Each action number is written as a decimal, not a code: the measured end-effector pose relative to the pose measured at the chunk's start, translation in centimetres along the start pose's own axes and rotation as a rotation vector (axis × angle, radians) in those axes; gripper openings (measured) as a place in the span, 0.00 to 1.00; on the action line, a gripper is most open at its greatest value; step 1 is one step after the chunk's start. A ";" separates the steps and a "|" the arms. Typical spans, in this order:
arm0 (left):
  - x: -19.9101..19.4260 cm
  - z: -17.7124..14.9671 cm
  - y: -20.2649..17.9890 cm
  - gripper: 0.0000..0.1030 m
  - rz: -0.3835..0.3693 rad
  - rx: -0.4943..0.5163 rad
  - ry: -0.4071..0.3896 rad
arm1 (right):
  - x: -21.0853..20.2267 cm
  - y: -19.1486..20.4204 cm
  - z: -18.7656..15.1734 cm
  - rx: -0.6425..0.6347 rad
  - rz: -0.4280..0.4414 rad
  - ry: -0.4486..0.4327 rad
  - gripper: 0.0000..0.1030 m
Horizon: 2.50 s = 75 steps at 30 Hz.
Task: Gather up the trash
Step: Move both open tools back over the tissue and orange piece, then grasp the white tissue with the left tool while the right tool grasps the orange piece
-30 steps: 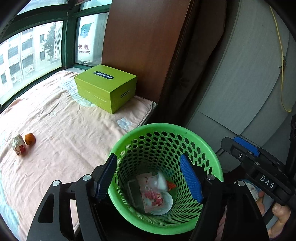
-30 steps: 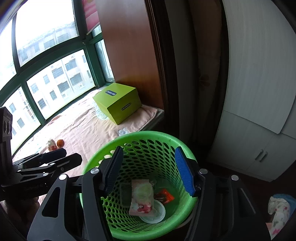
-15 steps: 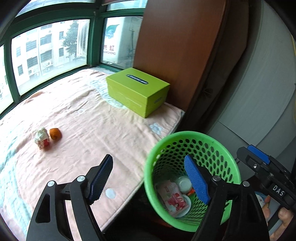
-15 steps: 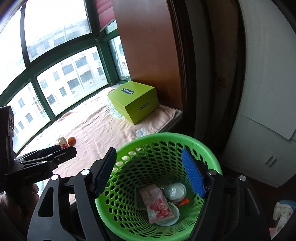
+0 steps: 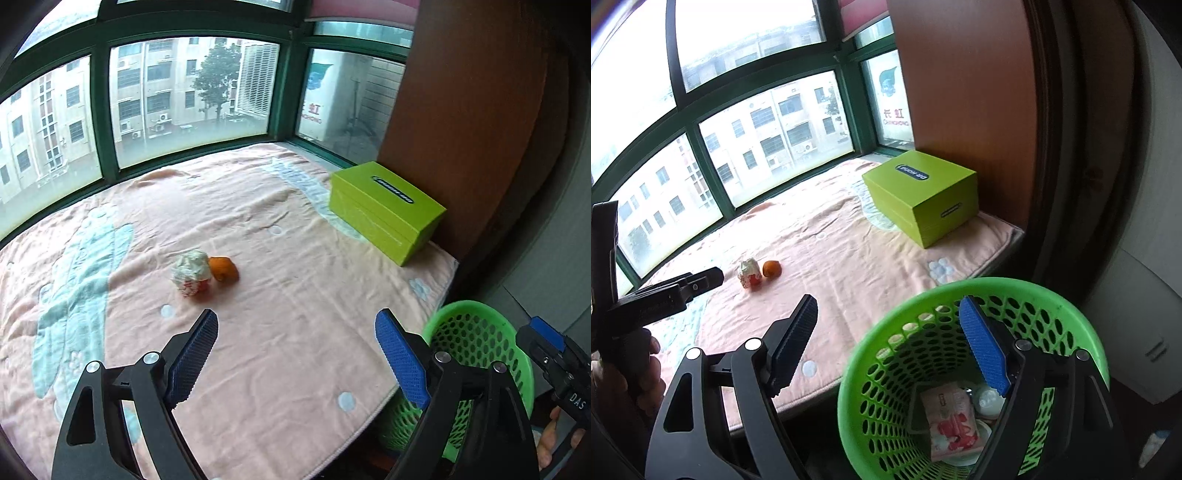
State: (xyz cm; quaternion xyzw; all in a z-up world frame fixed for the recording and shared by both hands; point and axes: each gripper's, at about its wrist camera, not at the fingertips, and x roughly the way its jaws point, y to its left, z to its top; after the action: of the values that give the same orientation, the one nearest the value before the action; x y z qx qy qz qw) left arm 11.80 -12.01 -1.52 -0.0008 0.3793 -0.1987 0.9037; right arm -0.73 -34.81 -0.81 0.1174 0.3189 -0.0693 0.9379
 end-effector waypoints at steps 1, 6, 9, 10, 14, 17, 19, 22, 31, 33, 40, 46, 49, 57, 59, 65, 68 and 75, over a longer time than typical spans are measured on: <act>0.2 0.3 0.8 0.82 0.019 -0.010 0.000 | 0.3 0.5 0.1 -0.006 0.007 0.005 0.76; 1.8 1.5 5.1 0.82 0.076 -0.079 0.008 | 2.0 2.6 0.8 -0.036 0.042 0.021 0.76; 2.9 1.9 7.0 0.82 0.095 -0.104 0.015 | 3.0 3.6 1.3 -0.047 0.060 0.027 0.76; 3.4 2.0 7.4 0.81 0.101 -0.110 0.019 | 3.4 3.9 1.4 -0.052 0.065 0.031 0.76; 5.9 2.3 9.0 0.78 0.116 -0.132 0.051 | 4.9 5.2 1.8 -0.069 0.083 0.049 0.76; 8.1 2.5 9.9 0.76 0.122 -0.155 0.084 | 6.0 5.8 2.0 -0.074 0.095 0.065 0.76; 9.5 2.7 10.5 0.76 0.122 -0.170 0.104 | 6.9 6.1 2.1 -0.075 0.100 0.078 0.76; 11.5 2.9 11.5 0.75 0.116 -0.195 0.129 | 8.1 6.4 2.3 -0.075 0.105 0.096 0.76; 16.2 3.5 13.6 0.68 0.090 -0.248 0.195 | 12.0 7.7 3.2 -0.088 0.108 0.147 0.76; 16.6 3.3 14.2 0.63 0.050 -0.274 0.201 | 12.8 8.1 3.4 -0.099 0.109 0.155 0.76; 16.2 3.3 14.6 0.36 -0.048 -0.276 0.176 | 15.8 10.3 3.8 -0.153 0.126 0.193 0.76; 15.0 3.4 15.6 0.31 -0.054 -0.289 0.152 | 18.8 12.6 3.9 -0.191 0.157 0.238 0.76; 13.7 3.5 16.6 0.31 -0.051 -0.310 0.125 | 20.6 14.0 3.9 -0.208 0.179 0.265 0.75; 10.5 2.9 19.0 0.31 -0.013 -0.358 0.073 | 25.0 17.6 3.2 -0.222 0.227 0.310 0.62; 9.9 2.6 19.4 0.31 -0.003 -0.365 0.062 | 25.9 18.1 3.0 -0.220 0.224 0.309 0.57; 8.5 2.2 20.2 0.31 0.001 -0.387 0.037 | 28.4 20.2 2.5 -0.241 0.221 0.315 0.51; 8.0 1.9 20.8 0.31 0.001 -0.404 0.030 | 29.4 21.2 2.1 -0.272 0.205 0.315 0.48; 7.5 1.6 21.1 0.31 0.004 -0.420 0.026 | 30.3 22.3 1.8 -0.318 0.153 0.301 0.42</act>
State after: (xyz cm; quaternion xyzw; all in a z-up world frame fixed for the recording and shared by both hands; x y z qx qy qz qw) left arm 25.19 4.53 -8.74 -0.1858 0.4239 -0.1134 0.8792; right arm 28.74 -15.47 -14.15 0.0010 0.4524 0.0715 0.8890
